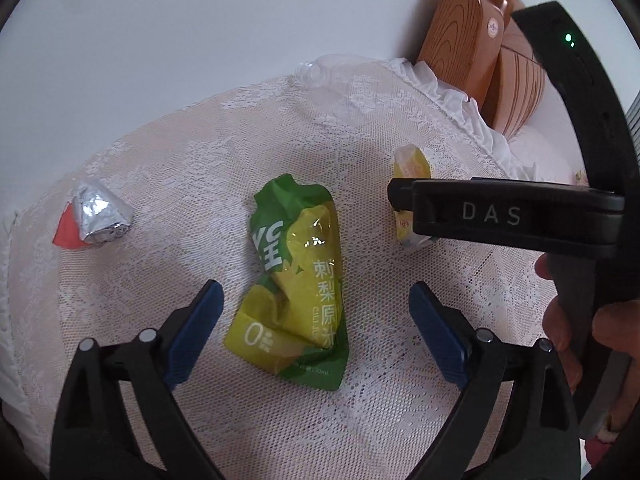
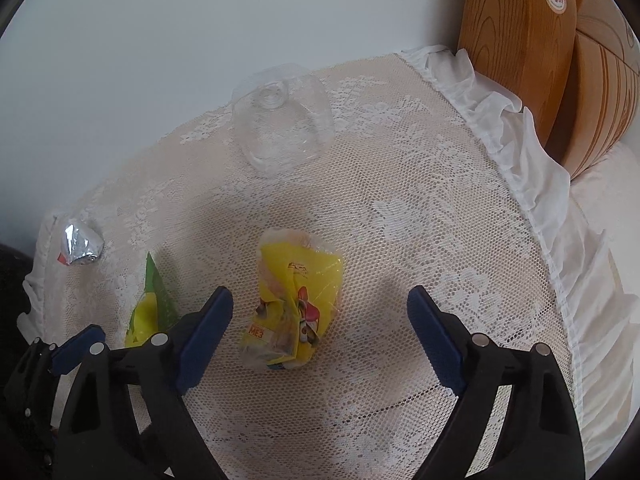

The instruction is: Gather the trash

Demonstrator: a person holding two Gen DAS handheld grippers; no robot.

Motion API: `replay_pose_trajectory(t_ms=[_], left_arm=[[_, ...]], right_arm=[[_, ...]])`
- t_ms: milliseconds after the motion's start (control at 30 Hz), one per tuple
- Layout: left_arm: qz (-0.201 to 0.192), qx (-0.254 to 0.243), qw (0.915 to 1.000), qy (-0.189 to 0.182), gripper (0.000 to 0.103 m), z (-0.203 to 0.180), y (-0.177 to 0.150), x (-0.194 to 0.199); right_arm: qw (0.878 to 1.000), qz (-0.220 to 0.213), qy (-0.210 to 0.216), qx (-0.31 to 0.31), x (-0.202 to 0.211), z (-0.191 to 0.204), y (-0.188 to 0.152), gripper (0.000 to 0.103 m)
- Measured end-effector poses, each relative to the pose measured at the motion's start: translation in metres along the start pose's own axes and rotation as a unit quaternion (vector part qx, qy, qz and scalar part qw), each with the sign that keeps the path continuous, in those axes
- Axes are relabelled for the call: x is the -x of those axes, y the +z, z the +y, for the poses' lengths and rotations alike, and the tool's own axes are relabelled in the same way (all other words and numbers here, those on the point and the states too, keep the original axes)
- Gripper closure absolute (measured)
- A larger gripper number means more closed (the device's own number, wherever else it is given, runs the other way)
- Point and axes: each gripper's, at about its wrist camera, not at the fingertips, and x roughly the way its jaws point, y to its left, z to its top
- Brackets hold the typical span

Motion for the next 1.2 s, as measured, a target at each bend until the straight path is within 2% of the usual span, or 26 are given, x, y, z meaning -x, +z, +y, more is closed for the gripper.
replay_pose_trajectory(t_ms=[67,167,233,333,567,667,833,900,1000,1200], left_arm=[[0.003,-0.009,1.0,0.002,0.018,-0.004,0.001,-0.007],[0.002,-0.015,0.9998,0.014,0.032,-0.007,0.003,-0.013],[0.006,-0.009,0.9999,0.01,0.049,-0.006,0.004,-0.017],[0.001,0.01,0.9999,0.003,0.05,0.0,0.003,-0.017],[-0.012,0.037,0.9991,0.016,0.053,0.013,-0.003,-0.006],[-0.018,0.051,0.9984,0.014,0.053,0.02,-0.005,0.002],[-0.029,0.063,0.9974,0.017,0.053,0.024,-0.007,0.017],[-0.032,0.065,0.9972,0.017,0.053,0.024,-0.008,0.023],[-0.037,0.064,0.9971,0.018,0.053,0.018,-0.011,0.034],[-0.044,0.047,0.9978,0.013,0.053,-0.014,-0.024,0.062]], right_arm=[[1.0,-0.002,-0.002,0.001,0.0,-0.002,0.001,0.015],[1.0,-0.005,-0.006,0.001,0.003,-0.005,0.0,0.015],[1.0,-0.005,-0.007,0.001,0.003,-0.007,0.0,0.015],[1.0,-0.006,-0.006,0.001,0.004,-0.008,0.0,0.015],[1.0,-0.003,-0.006,0.017,0.001,0.002,-0.002,0.016],[1.0,0.007,-0.006,0.026,-0.006,0.007,0.0,0.027],[0.999,0.015,-0.021,0.039,-0.013,0.014,0.0,0.062],[0.999,0.016,-0.015,0.035,-0.012,0.012,0.0,0.071],[0.999,0.014,-0.007,0.028,-0.005,0.006,-0.003,0.076],[1.0,-0.002,-0.005,0.02,0.035,-0.015,-0.026,0.076]])
